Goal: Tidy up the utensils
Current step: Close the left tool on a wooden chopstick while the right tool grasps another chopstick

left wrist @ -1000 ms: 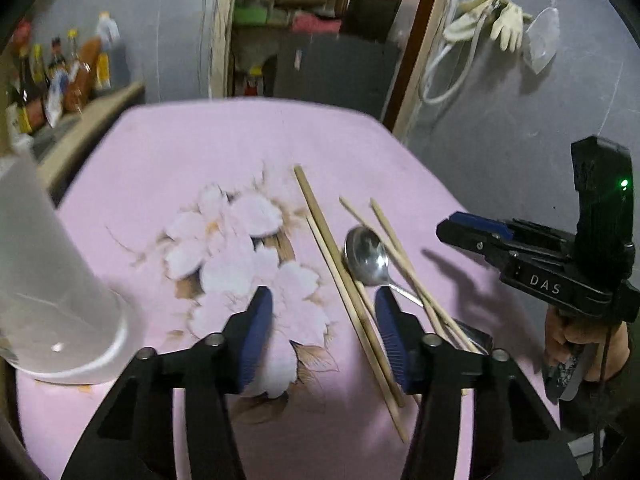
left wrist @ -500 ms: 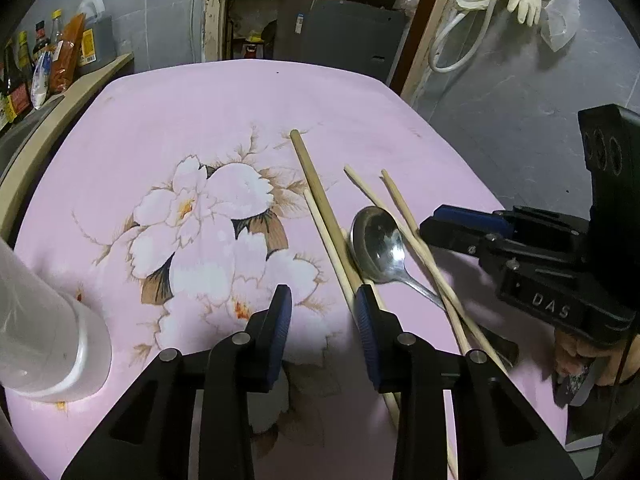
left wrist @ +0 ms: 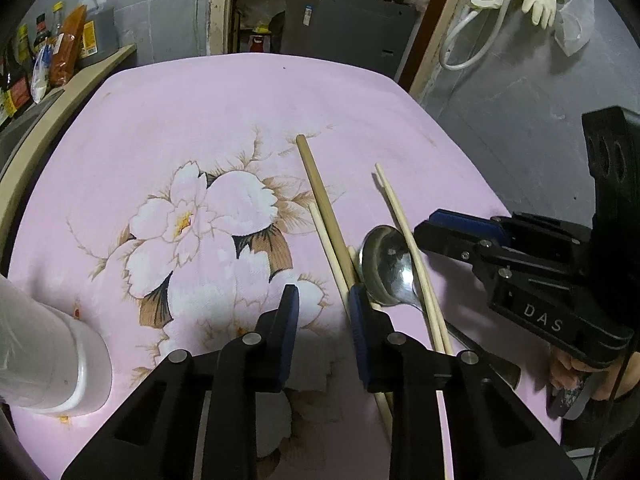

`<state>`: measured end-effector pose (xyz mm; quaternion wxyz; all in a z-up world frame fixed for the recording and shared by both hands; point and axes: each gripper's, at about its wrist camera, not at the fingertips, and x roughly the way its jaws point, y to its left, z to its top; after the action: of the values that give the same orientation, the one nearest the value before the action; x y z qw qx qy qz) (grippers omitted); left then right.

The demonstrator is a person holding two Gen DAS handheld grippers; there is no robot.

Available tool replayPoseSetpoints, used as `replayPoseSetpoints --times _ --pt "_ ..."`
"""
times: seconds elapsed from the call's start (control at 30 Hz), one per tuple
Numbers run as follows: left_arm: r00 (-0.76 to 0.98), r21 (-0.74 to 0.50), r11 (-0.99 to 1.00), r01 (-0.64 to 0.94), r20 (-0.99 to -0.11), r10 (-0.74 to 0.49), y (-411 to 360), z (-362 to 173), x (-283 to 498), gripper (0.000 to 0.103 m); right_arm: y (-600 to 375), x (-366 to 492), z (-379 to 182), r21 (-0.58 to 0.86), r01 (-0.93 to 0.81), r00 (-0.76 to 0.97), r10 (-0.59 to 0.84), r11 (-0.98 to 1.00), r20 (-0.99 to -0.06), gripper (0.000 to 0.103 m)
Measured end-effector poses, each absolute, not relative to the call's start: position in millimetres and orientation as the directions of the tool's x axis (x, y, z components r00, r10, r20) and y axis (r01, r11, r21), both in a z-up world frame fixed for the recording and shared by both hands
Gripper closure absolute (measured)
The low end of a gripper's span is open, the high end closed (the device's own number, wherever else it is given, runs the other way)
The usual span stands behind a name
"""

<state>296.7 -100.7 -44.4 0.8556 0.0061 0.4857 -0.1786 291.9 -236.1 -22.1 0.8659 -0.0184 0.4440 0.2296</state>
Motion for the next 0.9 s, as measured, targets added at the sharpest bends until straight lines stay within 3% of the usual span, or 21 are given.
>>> replayPoseSetpoints --times 0.07,0.17,0.4,0.9 --pt "0.461 -0.141 0.937 0.321 -0.841 -0.284 -101.5 -45.4 295.5 0.089 -236.9 289.1 -22.2 0.181 -0.421 0.495 0.392 0.889 -0.775 0.088" --pt "0.469 -0.13 0.936 0.326 -0.838 -0.279 -102.2 -46.6 289.6 0.089 -236.5 282.1 -21.3 0.179 -0.438 0.488 0.4 0.881 -0.776 0.088" --pt "0.466 -0.24 0.925 0.294 -0.809 -0.358 -87.0 -43.4 282.8 0.089 -232.9 274.4 -20.7 0.185 -0.46 0.474 0.417 0.868 -0.775 0.088" --pt "0.43 -0.238 0.905 0.352 -0.818 -0.383 -106.2 -40.8 279.1 0.088 -216.8 280.9 -23.2 0.096 -0.478 0.478 0.35 0.873 -0.805 0.092"
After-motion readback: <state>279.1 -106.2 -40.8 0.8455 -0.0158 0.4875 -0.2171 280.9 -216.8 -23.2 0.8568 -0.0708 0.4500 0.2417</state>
